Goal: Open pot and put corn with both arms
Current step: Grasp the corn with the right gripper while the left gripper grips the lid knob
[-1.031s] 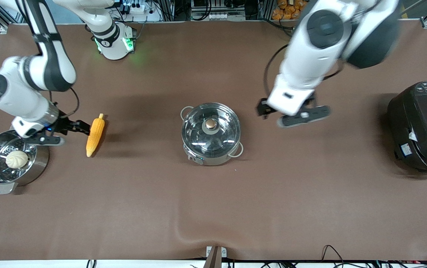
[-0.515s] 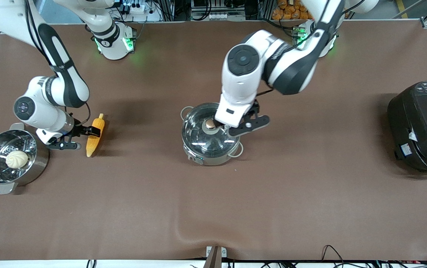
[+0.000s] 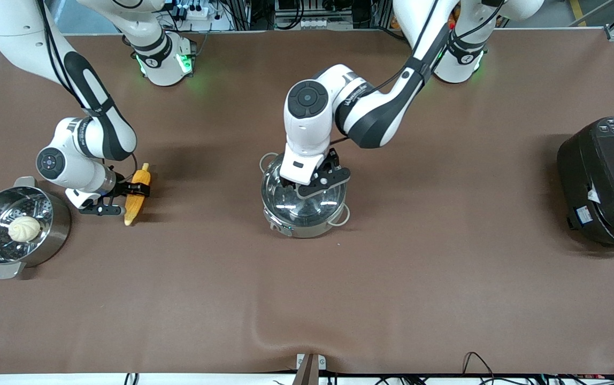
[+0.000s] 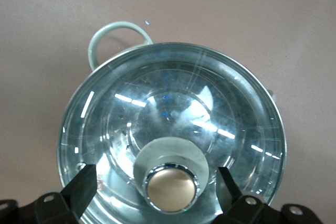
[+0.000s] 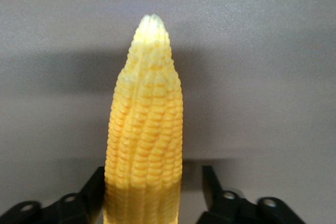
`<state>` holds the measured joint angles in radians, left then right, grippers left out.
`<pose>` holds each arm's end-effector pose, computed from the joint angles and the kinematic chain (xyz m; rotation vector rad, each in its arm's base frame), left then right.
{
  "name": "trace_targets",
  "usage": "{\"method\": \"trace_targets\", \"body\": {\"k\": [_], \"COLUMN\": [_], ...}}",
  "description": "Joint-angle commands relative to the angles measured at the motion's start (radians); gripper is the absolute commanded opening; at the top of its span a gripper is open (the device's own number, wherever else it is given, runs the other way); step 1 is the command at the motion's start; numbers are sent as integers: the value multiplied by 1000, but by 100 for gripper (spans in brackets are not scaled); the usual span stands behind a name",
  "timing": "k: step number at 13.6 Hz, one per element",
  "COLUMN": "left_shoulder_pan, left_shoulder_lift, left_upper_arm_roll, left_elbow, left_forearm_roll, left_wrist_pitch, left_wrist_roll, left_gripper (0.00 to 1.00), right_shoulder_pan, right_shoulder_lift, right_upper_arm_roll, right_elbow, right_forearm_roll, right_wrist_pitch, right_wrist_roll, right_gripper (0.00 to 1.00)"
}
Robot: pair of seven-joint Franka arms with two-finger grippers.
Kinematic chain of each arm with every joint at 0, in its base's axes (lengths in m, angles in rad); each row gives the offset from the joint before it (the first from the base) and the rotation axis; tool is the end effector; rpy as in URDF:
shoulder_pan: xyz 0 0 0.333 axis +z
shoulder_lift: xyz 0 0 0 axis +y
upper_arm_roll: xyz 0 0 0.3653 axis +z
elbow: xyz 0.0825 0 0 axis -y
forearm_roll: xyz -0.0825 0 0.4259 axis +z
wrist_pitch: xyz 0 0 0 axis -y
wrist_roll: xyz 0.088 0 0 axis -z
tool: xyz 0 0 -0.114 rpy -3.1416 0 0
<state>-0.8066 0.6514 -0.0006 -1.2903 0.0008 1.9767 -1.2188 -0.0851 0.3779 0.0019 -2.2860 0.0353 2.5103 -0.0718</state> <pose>0.5574 -0.5820 0.3851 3.0463 0.6357 0.0293 0.5481 -0.0458 0.1757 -3.1009 0.0645 0.2356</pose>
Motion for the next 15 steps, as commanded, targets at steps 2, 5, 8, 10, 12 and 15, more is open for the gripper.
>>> {"method": "trace_targets", "body": {"k": [2,5,8,10,12,15], "left_shoulder_pan": [-13,-13,-13,-17,-29,-31], "left_shoulder_lift": [16,27,42,44,44,50], "left_upper_arm_roll": [21,19,16,14,19,17], "left_elbow": [40,40,42,42,42,40], "left_forearm_roll": [-10,-10,-10,-10,-10,-8], "left_wrist_pitch": [-7,-3,4,7,7,7], "left_wrist_roll": [-10,-7,-8,-8,-7,-4], "left_gripper": [100,100,100,100,100,94], "right_shoulder_pan": [-22,-15,2,34,50,105], "right_shoulder_lift": [-27,-57,-105,-113,-111,-103], "right_upper_arm_roll": [17,21,24,23,24,23], "right_elbow": [2,54,187,300,391,503], "right_forearm_roll": [12,14,14,12,14,14], "right_wrist_pitch": [-44,-143,-382,-529,-629,-737], "right_wrist_roll": [-10,-10,10,26,27,36], "right_gripper": [32,14,7,5,1,3]}}
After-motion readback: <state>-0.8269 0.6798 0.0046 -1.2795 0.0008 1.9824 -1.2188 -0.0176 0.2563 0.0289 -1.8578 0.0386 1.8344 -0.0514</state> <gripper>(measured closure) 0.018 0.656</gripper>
